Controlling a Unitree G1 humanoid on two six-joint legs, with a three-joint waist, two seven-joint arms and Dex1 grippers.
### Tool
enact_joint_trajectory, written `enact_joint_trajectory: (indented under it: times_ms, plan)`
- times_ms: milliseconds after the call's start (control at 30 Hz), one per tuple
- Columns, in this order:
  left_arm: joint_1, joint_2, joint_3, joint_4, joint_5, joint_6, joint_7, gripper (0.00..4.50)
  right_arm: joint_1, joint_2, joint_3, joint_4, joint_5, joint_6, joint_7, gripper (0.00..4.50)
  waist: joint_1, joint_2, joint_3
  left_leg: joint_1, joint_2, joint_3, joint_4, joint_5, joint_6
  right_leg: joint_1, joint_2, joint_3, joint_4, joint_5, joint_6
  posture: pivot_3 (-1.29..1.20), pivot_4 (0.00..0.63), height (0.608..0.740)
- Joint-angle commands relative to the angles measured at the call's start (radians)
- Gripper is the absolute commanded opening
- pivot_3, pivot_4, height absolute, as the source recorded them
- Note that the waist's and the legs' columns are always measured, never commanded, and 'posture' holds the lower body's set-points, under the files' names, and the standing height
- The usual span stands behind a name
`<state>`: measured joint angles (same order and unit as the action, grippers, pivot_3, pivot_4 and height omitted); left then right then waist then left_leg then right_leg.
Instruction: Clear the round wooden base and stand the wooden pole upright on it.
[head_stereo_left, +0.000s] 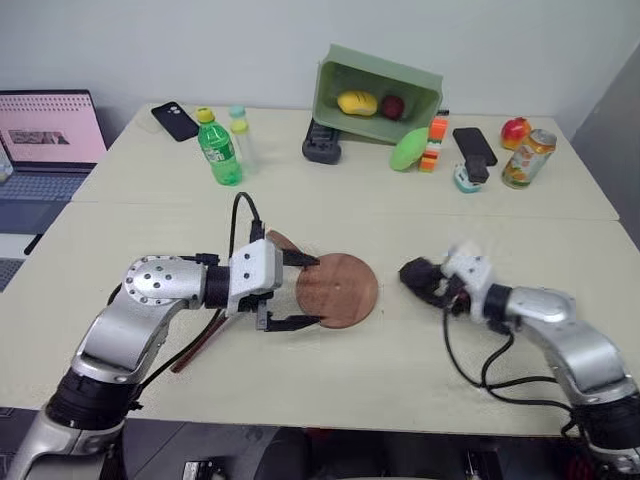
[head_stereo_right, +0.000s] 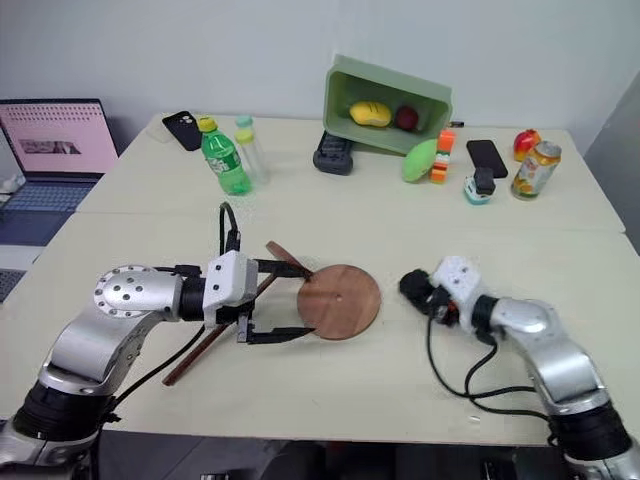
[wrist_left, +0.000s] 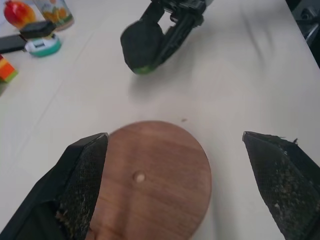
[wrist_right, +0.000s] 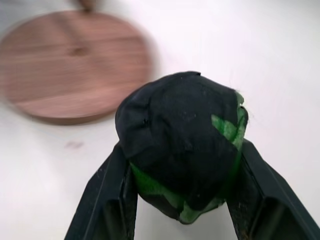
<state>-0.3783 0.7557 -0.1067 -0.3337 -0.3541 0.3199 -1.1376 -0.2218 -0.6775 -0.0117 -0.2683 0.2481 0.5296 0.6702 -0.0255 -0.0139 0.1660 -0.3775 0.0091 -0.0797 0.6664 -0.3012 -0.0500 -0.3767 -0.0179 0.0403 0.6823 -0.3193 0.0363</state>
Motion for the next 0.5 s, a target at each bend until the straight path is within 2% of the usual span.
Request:
enact_joint_trajectory:
  times_ms: [33,200,367,400,500]
  plan:
    - [-0.065,-0.055,-0.026,-0.013,-0.015,0.024,0.036,4.5,-0.065,0.028,-0.128,0.178,-0.001,-0.057,-0.086,1.86,-0.001,0.0,0.0,0.0,0.0,0.0,0.0,0.0,0.0,0.0,0.0,0.0,0.0,0.0,0.0,0.0,0.15,0.74]
    - [-0.182,-0.182,-0.085,0.032,-0.012,0.032,0.066,4.5,-0.203,0.059,-0.168,0.497,-0.047,-0.145,-0.178,1.85,-0.005,0.0,0.0,0.0,0.0,0.005,0.0,0.0,0.0,-0.002,0.001,0.0,0.002,0.0,0.0,0.0,0.15,0.74]
    - [-0.238,-0.268,-0.129,0.078,0.013,0.019,0.084,4.5,-0.235,0.087,-0.201,0.596,-0.022,-0.147,-0.198,1.85,-0.006,0.001,0.0,-0.001,0.001,0.007,-0.001,0.002,-0.003,-0.003,0.0,0.001,0.001,0.0,0.0,0.0,0.15,0.74]
    - [-0.244,-0.283,-0.135,0.083,0.017,0.018,0.091,4.5,-0.234,0.092,-0.21,0.591,-0.012,-0.138,-0.199,2.55,-0.006,0.001,0.0,-0.002,0.001,0.007,-0.001,0.002,-0.003,-0.003,0.0,0.001,0.001,0.0,0.0,0.0,0.15,0.74]
    - [-0.247,-0.302,-0.145,0.092,0.029,0.013,0.098,4.5,-0.226,0.098,-0.222,0.566,-0.003,-0.128,-0.205,3.13,-0.006,0.001,0.0,-0.002,0.001,0.008,0.0,0.002,-0.003,-0.003,0.0,0.002,0.001,0.0,0.0,0.0,0.15,0.74]
